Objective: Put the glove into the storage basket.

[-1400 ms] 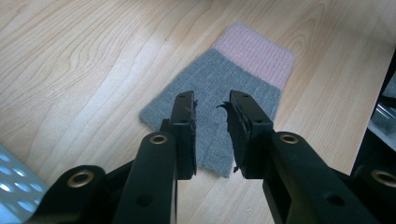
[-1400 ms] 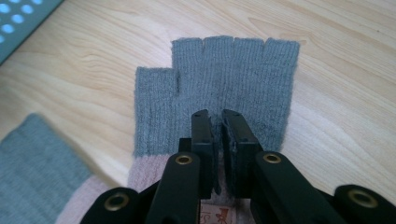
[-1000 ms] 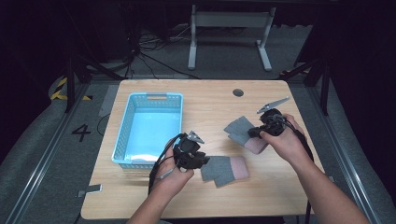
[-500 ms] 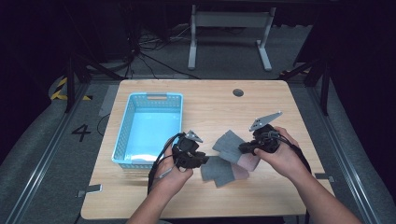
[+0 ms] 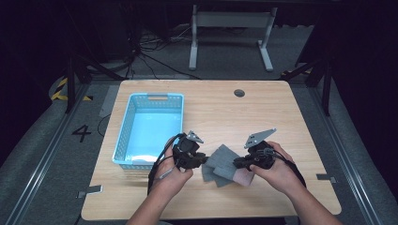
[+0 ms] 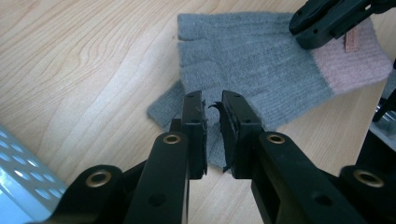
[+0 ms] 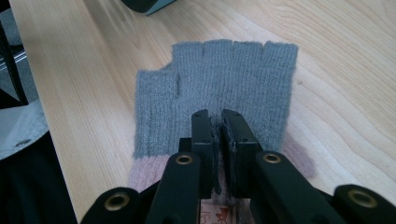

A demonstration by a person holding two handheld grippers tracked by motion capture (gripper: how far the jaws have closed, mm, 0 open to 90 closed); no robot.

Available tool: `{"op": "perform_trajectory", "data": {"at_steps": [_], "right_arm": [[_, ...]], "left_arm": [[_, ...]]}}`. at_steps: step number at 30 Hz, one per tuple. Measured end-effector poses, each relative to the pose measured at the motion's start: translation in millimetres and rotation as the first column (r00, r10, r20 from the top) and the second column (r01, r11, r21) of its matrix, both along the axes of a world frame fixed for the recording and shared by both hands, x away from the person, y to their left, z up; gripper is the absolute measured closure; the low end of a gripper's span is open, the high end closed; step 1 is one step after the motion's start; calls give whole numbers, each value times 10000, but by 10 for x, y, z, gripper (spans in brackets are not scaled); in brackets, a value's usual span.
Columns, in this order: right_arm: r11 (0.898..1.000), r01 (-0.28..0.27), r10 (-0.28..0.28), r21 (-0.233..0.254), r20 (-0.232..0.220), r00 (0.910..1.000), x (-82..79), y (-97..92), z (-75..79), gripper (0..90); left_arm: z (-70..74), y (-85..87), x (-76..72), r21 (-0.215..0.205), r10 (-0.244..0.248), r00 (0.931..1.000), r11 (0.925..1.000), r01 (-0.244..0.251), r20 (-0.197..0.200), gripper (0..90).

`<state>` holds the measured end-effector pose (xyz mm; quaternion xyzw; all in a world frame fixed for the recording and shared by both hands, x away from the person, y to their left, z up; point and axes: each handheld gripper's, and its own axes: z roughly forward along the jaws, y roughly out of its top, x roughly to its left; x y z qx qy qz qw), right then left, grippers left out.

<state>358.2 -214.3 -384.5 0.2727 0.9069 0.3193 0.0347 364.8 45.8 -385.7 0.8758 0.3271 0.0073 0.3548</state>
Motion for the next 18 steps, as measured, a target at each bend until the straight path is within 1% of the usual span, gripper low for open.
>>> {"op": "perform_trajectory", "data": {"at_steps": [3, 4, 5, 9, 10, 12, 13, 15, 16, 18], "right_arm": [[9999, -121, 121, 101, 16, 9999, -13, 4, -44, 844], [9995, -310, 310, 2, 87, 9995, -26, 17, -92, 844], [9992, -372, 373, -111, 110, 9992, -30, 24, -115, 844], [9988, -450, 452, -173, 88, 9989, -30, 18, -168, 843], [9990, -401, 401, -171, 13, 9992, -28, 16, -193, 843], [9983, -448, 447, -364, -45, 9990, -17, 5, -249, 841], [9983, -419, 417, -395, -47, 9991, -16, 4, -260, 840], [9983, -432, 430, -400, -56, 9991, -14, -2, -274, 839], [9981, -461, 456, -402, -144, 9989, -14, -5, -288, 838], [9972, -516, 509, -545, -141, 9986, -23, 5, -329, 833]], "left_arm": [[-7, -2, 2, 49, -50, 10000, 10000, 50, -9, 808], [-12, -1, 6, 106, -123, 9999, 9999, 124, -76, 808], [-12, -1, 6, 106, -123, 9999, 9999, 124, -76, 810], [-15, -6, 1, 29, -119, 9998, 9999, 120, -156, 813], [-21, -6, 1, 17, -118, 9997, 9999, 118, -190, 813], [-54, -1, -13, 22, -127, 9993, 9999, 127, -363, 812], [-54, -1, -13, 22, -127, 9993, 9999, 127, -363, 812], [-95, -3, -36, 67, -110, 9986, 9999, 113, -508, 809], [-117, -7, -44, 90, -116, 9982, 9999, 122, -582, 806], [-164, -30, -38, 246, -217, 9960, 9994, 239, -866, 793]]}}
